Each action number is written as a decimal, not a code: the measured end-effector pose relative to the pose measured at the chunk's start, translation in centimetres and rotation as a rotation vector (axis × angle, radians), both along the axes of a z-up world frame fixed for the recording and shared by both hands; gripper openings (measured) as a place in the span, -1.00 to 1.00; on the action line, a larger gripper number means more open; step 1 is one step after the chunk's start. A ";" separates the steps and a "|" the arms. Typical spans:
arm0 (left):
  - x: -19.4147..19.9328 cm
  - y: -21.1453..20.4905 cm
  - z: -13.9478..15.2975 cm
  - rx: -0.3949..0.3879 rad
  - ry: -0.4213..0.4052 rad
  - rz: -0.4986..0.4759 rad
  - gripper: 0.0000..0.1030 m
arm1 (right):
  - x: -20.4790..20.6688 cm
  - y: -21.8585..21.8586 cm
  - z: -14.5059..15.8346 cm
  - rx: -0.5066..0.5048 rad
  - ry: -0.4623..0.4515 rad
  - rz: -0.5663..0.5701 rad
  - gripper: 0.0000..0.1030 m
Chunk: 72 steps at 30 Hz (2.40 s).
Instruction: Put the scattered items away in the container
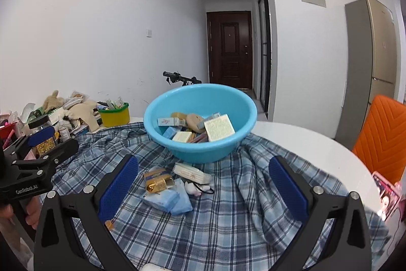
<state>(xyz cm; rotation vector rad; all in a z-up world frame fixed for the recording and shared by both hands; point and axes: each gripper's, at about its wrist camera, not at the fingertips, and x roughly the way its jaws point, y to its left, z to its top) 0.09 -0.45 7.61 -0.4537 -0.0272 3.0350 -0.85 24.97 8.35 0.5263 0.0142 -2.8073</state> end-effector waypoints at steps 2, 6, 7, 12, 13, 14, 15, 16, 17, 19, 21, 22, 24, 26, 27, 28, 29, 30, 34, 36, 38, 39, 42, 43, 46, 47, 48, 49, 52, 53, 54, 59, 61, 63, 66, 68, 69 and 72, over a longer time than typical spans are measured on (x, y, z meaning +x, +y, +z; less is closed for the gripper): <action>0.1 0.1 -0.6 0.004 -0.009 -0.010 0.99 | 0.0 0.0 -0.6 -0.009 0.005 -0.002 0.99; 0.2 0.3 -2.1 0.013 -0.008 -0.011 1.00 | 0.6 -0.4 -1.7 0.003 0.054 -0.004 0.99; 0.2 0.3 -2.3 0.013 -0.010 -0.011 1.00 | 0.6 -0.6 -2.0 0.011 0.066 -0.001 0.99; 0.0 0.6 -3.8 0.001 -0.012 -0.011 1.00 | 0.7 -1.6 -3.5 0.069 0.081 0.003 0.99; 0.0 0.7 -4.1 -0.002 -0.012 -0.010 1.00 | 0.7 -1.6 -3.8 0.068 0.081 0.005 0.99; -0.1 0.7 -4.3 -0.001 -0.011 -0.008 1.00 | 0.8 -1.6 -4.0 0.060 0.083 0.008 0.99; -0.2 0.7 -4.5 0.001 -0.012 -0.007 1.00 | 0.8 -1.6 -4.1 0.052 0.082 0.011 0.99; -0.3 0.8 -4.7 0.004 -0.018 -0.008 1.00 | 0.8 -1.6 -4.3 0.047 0.081 0.011 0.99; -0.5 0.9 -5.0 0.003 -0.026 -0.012 1.00 | 0.8 -1.6 -4.4 0.045 0.082 0.008 0.99; -0.6 1.1 -5.3 0.000 -0.025 -0.021 1.00 | 0.7 -1.7 -4.7 0.049 0.087 0.001 0.99; -0.5 1.5 -5.4 -0.007 -0.013 -0.026 1.00 | 0.8 -1.8 -5.1 0.053 0.089 0.004 0.99; -0.5 1.6 -5.5 -0.011 -0.007 -0.029 1.00 | 0.8 -1.8 -5.2 0.057 0.093 0.005 0.99; -0.4 1.9 -5.5 -0.020 0.013 -0.031 1.00 | 0.8 -1.8 -5.5 0.062 0.100 0.004 0.99; -0.4 2.1 -5.5 -0.018 0.023 -0.029 1.00 | 0.8 -1.8 -5.8 0.049 0.102 0.008 0.99; -0.5 2.1 -5.5 -0.014 0.022 -0.031 1.00 | 0.7 -1.7 -5.9 0.036 0.100 0.006 0.99; -0.6 2.2 -5.6 -0.007 0.021 -0.031 1.00 | 0.6 -1.6 -6.0 0.026 0.096 0.004 0.99; -0.7 2.2 -5.7 0.001 0.020 -0.029 1.00 | 0.5 -1.5 -6.2 0.016 0.091 0.003 0.99; -0.8 2.2 -5.9 0.008 0.020 -0.030 1.00 | 0.4 -1.5 -6.3 0.007 0.085 0.001 0.99; -0.8 2.3 -6.1 0.006 0.030 -0.016 1.00 | 0.0 -1.3 -6.7 -0.001 0.071 -0.015 0.99; -0.9 2.4 -6.4 0.005 0.041 -0.007 1.00 | -0.1 -1.3 -6.8 0.003 0.072 -0.018 0.99; -1.0 2.5 -6.7 0.001 0.045 -0.002 1.00 | -0.2 -1.3 -6.8 -0.001 0.072 -0.019 0.99; -1.1 2.5 -6.9 0.000 0.043 -0.002 1.00 | -0.3 -1.3 -6.9 -0.004 0.072 -0.019 0.99; -1.7 2.5 -7.1 0.004 0.016 -0.004 1.00 | -0.4 -1.5 -7.1 0.004 0.081 -0.021 0.99; -1.8 2.4 -7.2 0.005 0.011 0.007 1.00 | -0.5 -1.6 -7.1 0.008 0.084 -0.021 0.99; -1.9 2.4 -7.2 -0.002 0.007 0.032 1.00 | -0.6 -1.7 -7.4 0.010 0.090 -0.025 0.99; -1.9 2.5 -7.3 -0.007 0.009 0.037 1.00 | -0.8 -1.8 -7.5 0.017 0.079 -0.027 0.99; -1.9 2.6 -7.3 -0.010 0.008 0.038 1.00 | -0.9 -1.8 -7.5 0.018 0.072 -0.026 0.99; -1.9 2.7 -7.3 -0.015 0.008 0.039 1.00 | -1.0 -1.7 -7.5 0.015 0.068 -0.025 0.99; -1.8 2.6 -7.3 -0.014 0.011 0.044 1.00 | -1.0 -1.8 -7.5 0.020 0.068 -0.026 0.99; -1.8 2.6 -7.4 -0.012 0.010 0.044 1.00 | -0.9 -1.9 -7.5 0.028 0.072 -0.028 0.99; -1.8 2.6 -7.4 -0.013 0.010 0.044 1.00 | -0.8 -2.0 -7.5 0.036 0.075 -0.030 0.99; -1.8 2.6 -7.4 -0.012 0.010 0.044 1.00 | -0.9 -1.6 -7.6 0.025 0.074 -0.042 0.99; -1.8 2.6 -7.4 -0.012 0.010 0.045 1.00 | -0.9 -1.7 -7.6 0.029 0.075 -0.046 0.99; -1.8 2.6 -7.4 -0.013 0.010 0.048 1.00 | -0.9 -1.7 -7.6 0.029 0.075 -0.050 0.99; -1.8 2.5 -7.4 -0.013 0.010 0.052 1.00 | -1.0 -1.6 -7.6 0.027 0.074 -0.065 0.99; -1.8 2.5 -7.4 -0.012 0.009 0.051 1.00 | -1.0 -1.6 -7.6 0.028 0.074 -0.069 0.99; -1.8 2.5 -7.4 -0.013 0.010 0.051 1.00 | -1.0 -1.5 -7.6 0.028 0.074 -0.070 0.99; -1.8 2.5 -7.4 -0.012 0.010 0.051 1.00 | -1.0 -1.6 -7.6 0.028 0.074 -0.070 0.99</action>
